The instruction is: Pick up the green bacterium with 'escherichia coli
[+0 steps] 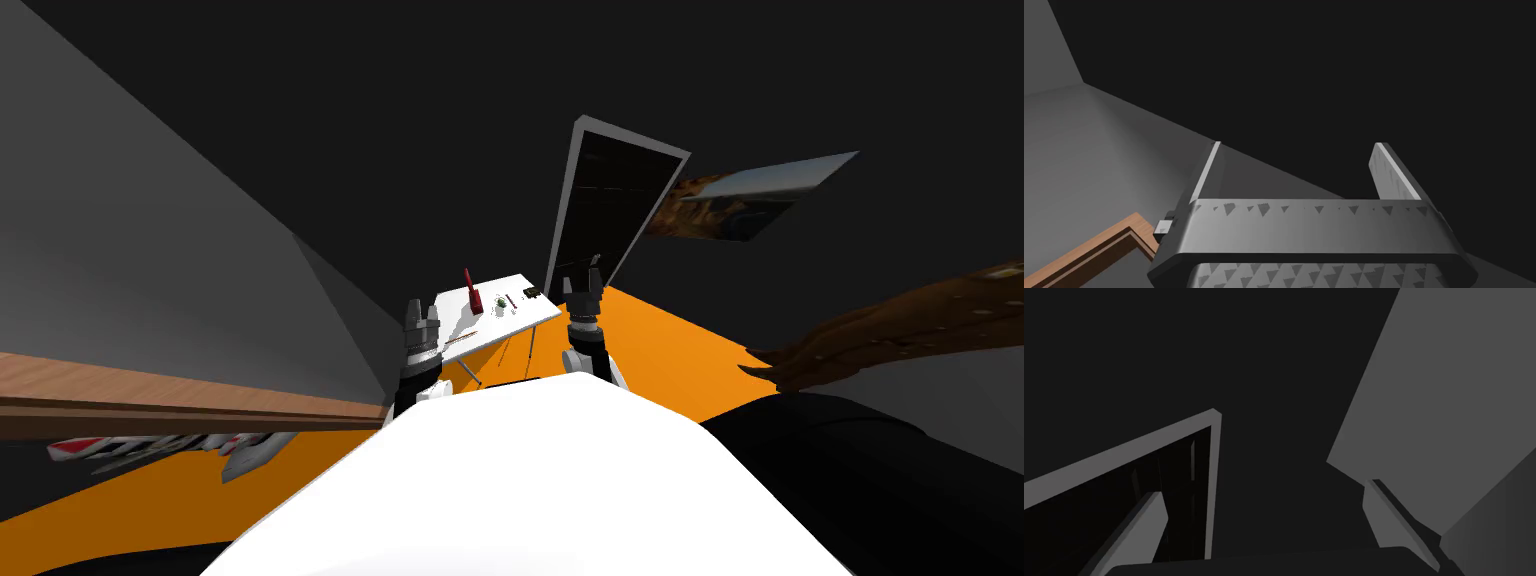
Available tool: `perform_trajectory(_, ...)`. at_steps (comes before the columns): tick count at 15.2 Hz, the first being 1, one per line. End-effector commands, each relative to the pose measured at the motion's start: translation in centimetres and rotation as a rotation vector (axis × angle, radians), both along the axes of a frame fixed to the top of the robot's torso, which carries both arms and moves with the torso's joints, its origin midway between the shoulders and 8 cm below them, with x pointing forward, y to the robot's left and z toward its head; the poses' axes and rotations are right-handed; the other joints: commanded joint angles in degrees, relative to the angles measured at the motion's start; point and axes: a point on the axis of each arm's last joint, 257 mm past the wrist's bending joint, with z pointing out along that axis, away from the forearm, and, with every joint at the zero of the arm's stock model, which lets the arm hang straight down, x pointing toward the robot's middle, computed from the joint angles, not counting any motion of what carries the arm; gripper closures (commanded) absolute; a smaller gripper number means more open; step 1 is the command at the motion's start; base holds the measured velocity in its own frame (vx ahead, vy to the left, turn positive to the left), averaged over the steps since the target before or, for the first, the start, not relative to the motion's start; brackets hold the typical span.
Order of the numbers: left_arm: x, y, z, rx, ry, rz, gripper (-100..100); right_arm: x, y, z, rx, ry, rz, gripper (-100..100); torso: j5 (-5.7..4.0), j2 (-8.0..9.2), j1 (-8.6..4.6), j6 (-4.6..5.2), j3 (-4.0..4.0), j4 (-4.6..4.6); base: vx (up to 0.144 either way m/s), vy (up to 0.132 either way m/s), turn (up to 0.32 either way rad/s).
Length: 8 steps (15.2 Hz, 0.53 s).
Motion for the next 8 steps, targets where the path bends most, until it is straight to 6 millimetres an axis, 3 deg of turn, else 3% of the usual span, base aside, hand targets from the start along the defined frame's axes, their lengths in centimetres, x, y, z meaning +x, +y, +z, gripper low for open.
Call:
perform_trajectory(1,0.3,-0.2,-0.2,0.030,0.014,-0.020,-100,0.0,0.0,0.0,0.000,0.000,0.000,0,0.00,0.00,0.00,0.00,0.00,0.00,-0.009,-0.003,-0.064)
perform_trajectory(8,2.5,0.0,-1.6,0.092,0.096,-0.063,-100,0.0,0.0,0.0,0.000,0.000,0.000,0,0.01,0.23,0.03,0.02,0.13,0.05,-0.046,0.001,-0.174)
